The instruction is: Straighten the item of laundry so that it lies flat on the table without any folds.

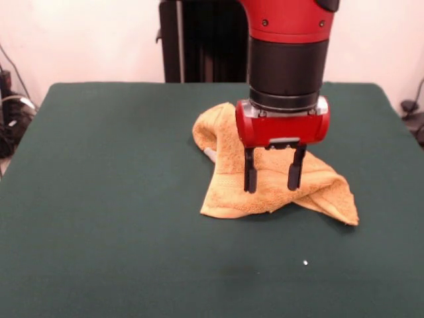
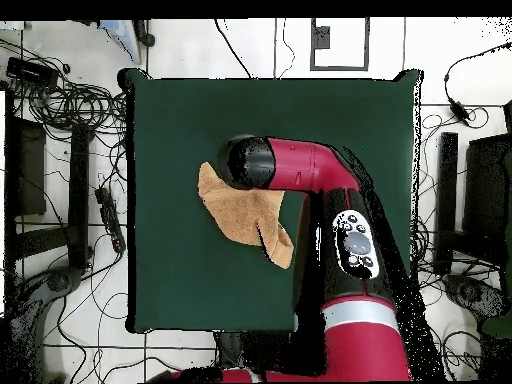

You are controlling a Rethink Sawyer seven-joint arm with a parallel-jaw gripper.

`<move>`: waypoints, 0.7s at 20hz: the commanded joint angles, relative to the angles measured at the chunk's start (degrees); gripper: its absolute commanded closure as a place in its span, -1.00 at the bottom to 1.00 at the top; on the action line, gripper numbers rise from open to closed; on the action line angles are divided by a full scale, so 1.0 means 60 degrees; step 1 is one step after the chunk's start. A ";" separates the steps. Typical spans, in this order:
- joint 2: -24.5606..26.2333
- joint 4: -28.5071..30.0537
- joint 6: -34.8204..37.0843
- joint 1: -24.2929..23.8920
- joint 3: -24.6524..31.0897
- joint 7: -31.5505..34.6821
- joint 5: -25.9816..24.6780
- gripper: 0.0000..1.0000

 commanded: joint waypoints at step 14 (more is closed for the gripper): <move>-0.0017 0.1270 -0.0254 0.0177 0.0659 -0.0193 -0.1452 -1.00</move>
